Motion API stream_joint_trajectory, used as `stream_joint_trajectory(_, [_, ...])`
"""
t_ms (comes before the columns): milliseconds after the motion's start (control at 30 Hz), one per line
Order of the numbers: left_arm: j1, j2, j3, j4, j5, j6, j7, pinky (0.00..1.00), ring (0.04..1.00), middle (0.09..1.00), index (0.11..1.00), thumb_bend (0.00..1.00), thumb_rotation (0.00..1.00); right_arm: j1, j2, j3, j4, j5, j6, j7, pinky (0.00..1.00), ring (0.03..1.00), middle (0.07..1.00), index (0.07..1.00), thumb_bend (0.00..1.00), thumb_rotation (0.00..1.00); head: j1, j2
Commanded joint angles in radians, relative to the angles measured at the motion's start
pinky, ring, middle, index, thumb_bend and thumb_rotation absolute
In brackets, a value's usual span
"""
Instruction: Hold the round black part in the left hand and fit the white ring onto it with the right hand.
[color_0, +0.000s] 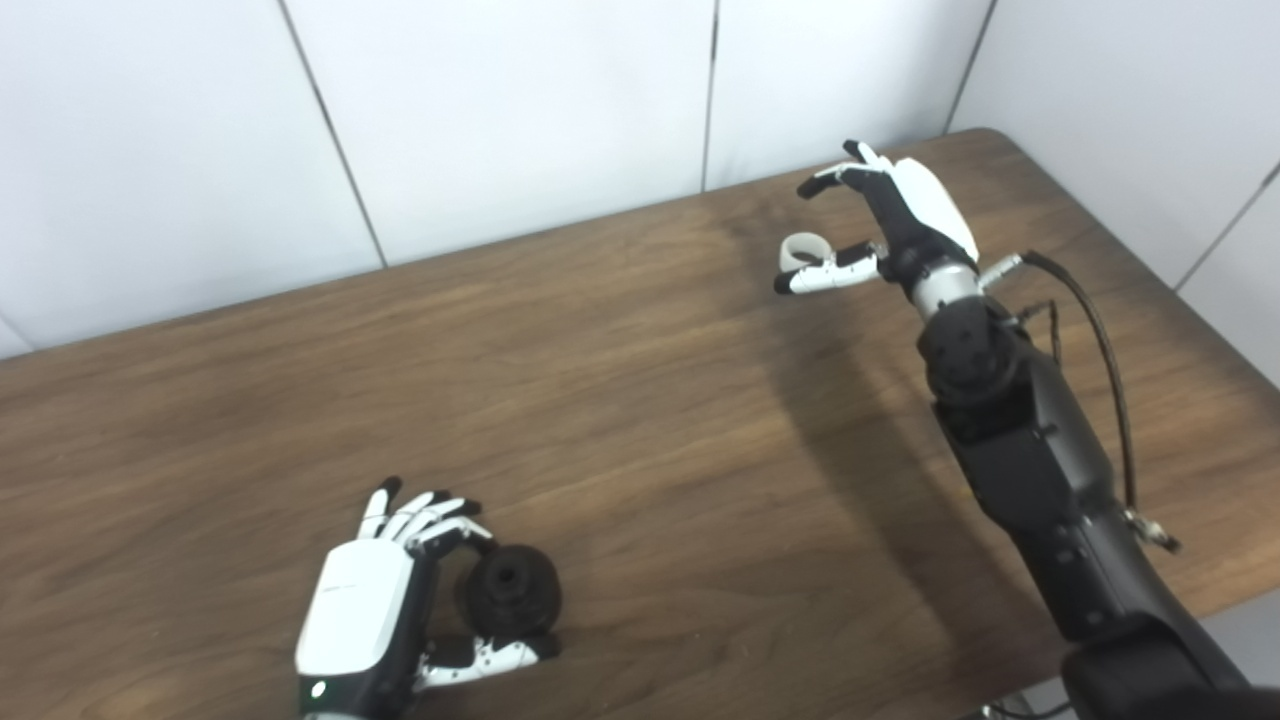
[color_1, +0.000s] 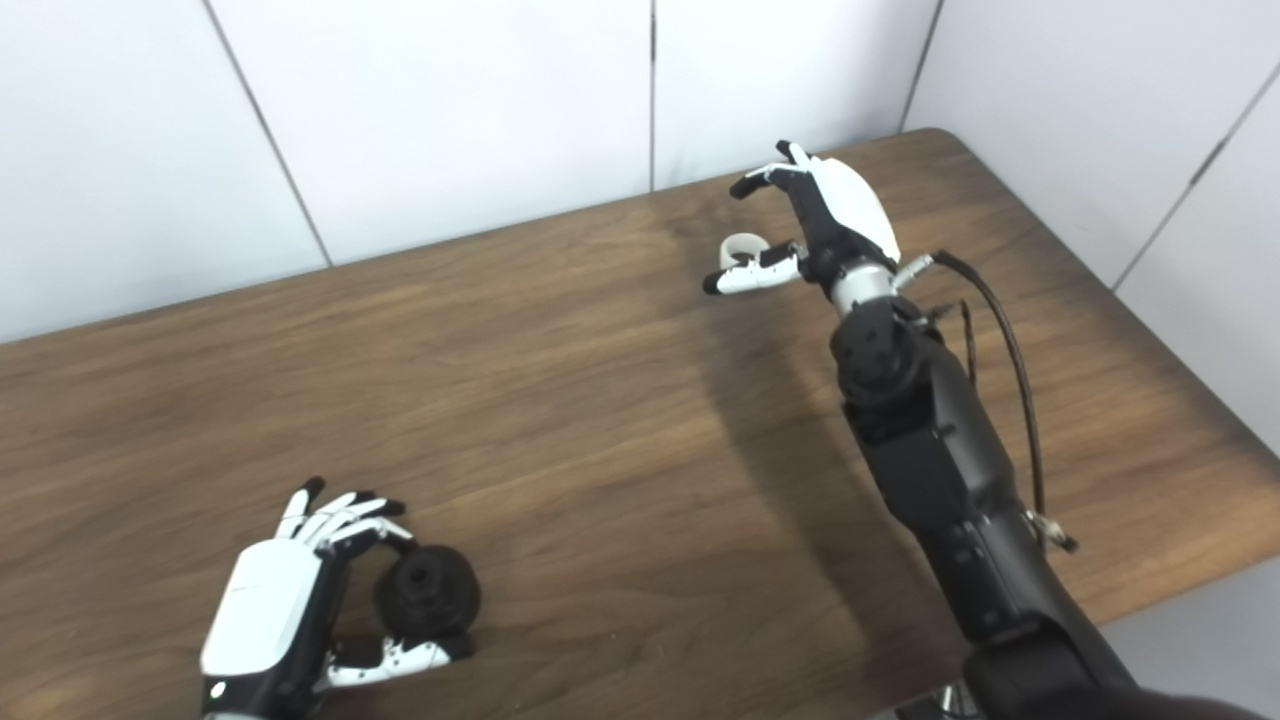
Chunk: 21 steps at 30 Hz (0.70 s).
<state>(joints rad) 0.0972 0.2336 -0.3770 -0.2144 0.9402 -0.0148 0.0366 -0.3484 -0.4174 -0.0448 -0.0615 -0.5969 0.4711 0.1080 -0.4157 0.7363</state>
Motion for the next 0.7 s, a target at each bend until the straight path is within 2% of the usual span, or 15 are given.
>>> stream_joint_trajectory(0, [0.018, 0.026, 0.011, 0.001, 0.014, 0.009, -0.021, 1.00, 0.852, 0.772, 0.485, 0.52, 0.05, -0.063, -0.044, -0.001, 0.017, -0.021, -0.004, -0.011, 1.00, 1.000, 0.988, 0.722, 0.85, 0.17, -0.001, -0.001])
stream_joint_trajectory(400, [0.023, 0.028, 0.012, 0.005, 0.018, 0.000, -0.017, 1.00, 0.847, 0.768, 0.485, 0.52, 0.05, -0.178, -0.089, 0.060, 0.231, -0.045, -0.002, 0.015, 1.00, 1.000, 0.979, 0.718, 0.86, 0.20, 0.004, -0.008])
stream_joint_trajectory(667, [0.031, 0.023, 0.010, -0.013, 0.021, 0.006, -0.030, 1.00, 0.854, 0.769, 0.485, 0.52, 0.05, -0.214, -0.082, 0.062, 0.318, -0.071, -0.002, 0.034, 1.00, 1.000, 0.969, 0.711, 0.87, 0.21, 0.012, -0.009])
